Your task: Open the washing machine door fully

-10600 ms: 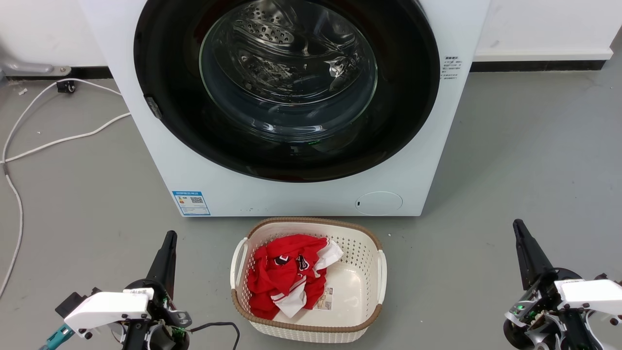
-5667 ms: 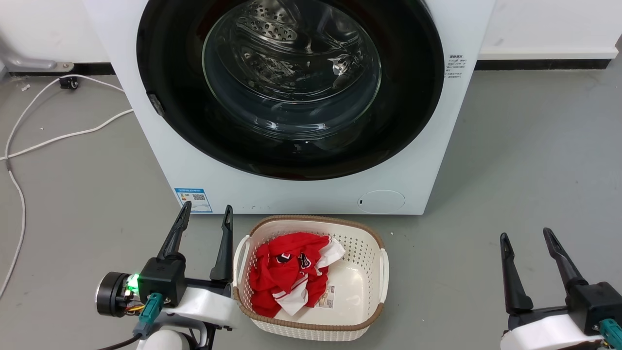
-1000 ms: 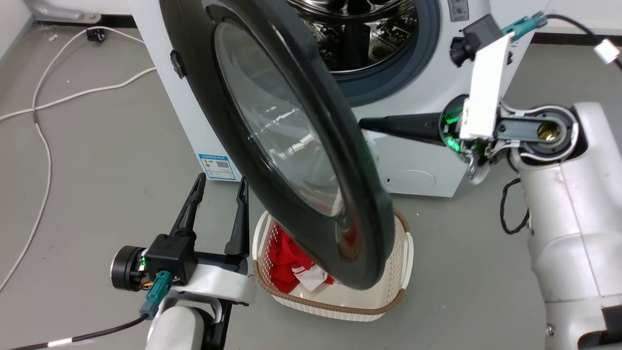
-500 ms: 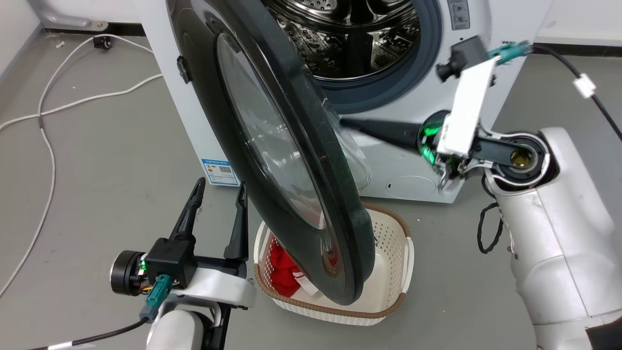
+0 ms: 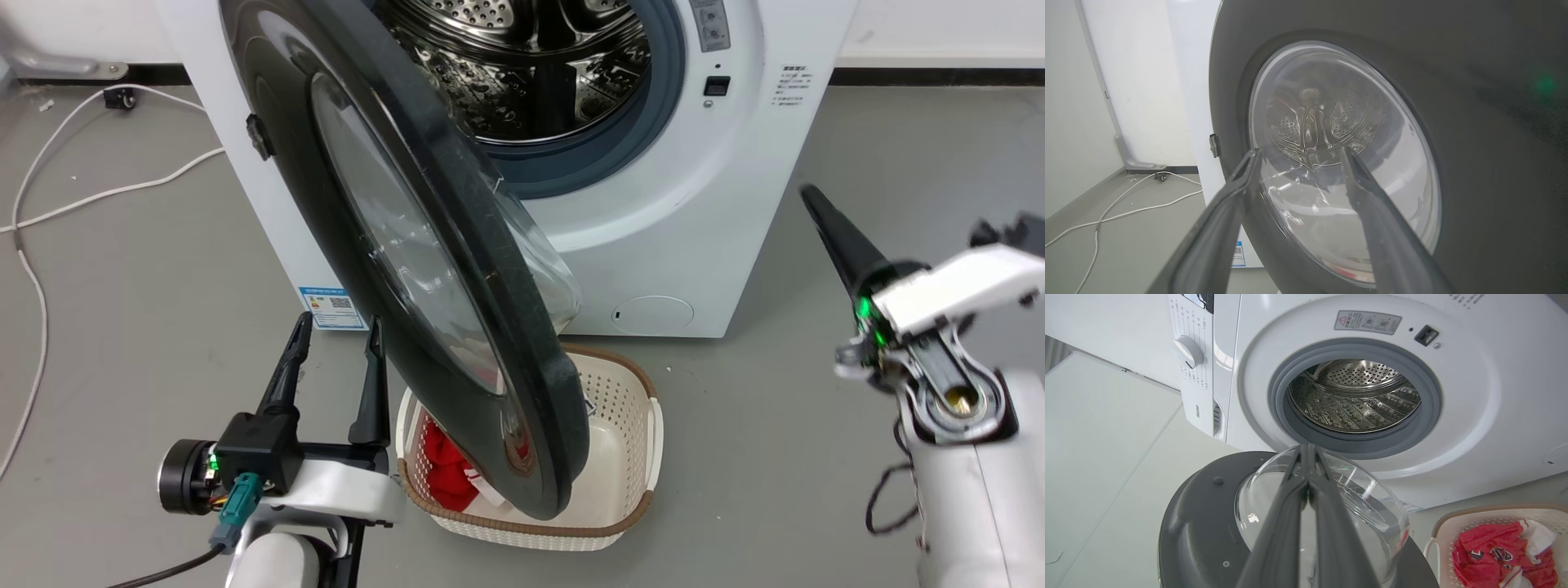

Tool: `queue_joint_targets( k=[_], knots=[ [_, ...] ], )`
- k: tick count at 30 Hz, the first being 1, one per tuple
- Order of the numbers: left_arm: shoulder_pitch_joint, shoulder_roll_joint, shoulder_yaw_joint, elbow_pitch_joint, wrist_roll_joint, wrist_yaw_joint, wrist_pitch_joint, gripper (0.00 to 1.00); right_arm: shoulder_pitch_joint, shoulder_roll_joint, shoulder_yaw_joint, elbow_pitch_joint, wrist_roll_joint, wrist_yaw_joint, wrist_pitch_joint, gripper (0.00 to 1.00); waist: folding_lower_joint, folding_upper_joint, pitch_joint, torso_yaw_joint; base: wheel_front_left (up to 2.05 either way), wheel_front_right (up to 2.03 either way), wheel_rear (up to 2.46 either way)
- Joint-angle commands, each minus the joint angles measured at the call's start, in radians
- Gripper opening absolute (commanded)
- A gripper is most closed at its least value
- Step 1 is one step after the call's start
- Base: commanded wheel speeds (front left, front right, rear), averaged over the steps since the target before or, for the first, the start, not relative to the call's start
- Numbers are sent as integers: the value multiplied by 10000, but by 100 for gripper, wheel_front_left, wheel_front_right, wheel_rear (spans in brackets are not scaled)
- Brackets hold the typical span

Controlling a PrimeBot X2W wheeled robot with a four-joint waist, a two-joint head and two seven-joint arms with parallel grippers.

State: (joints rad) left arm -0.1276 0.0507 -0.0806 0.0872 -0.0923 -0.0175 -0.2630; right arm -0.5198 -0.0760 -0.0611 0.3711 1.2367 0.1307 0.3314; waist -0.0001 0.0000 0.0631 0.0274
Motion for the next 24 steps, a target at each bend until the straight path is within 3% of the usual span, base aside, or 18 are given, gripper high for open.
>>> queue_joint_targets(
  k=[1, 11, 13, 14, 18, 24],
  knots=[
    [33, 3, 54, -38, 27, -2, -25, 100, 290, 10, -81, -105, 35, 0, -138, 0, 1, 0, -29, -40, 0, 0, 0],
    [327, 2, 286, 7, 63, -44, -25, 100, 3860, 237, -614, -1968, 1002, 0, -1737, 2, 1, 0, -388, -74, 0, 0, 0],
    [394, 2, 295, 17, 52, -61, -25, 100, 4479, 253, -521, -2427, 1068, 0, -2066, 85, 1, 0, -445, -55, 0, 0, 0],
    [418, 2, 307, 15, 46, -63, -25, 100, 4740, 258, -469, -2650, 1079, 0, -2250, 100, 1, 0, -469, -54, 0, 0, 0],
    [469, -1, 339, 14, 18, -58, -25, 100, 5484, 265, -179, -3395, 380, 0, -3074, 100, 1, 0, -526, -68, 0, 0, 0],
    [560, -4, 337, 49, -6, -42, -25, 100, 5621, 205, -151, -3979, -2063, 0, -4374, 100, 1, 0, -564, -69, 0, 0, 0]
  ],
)
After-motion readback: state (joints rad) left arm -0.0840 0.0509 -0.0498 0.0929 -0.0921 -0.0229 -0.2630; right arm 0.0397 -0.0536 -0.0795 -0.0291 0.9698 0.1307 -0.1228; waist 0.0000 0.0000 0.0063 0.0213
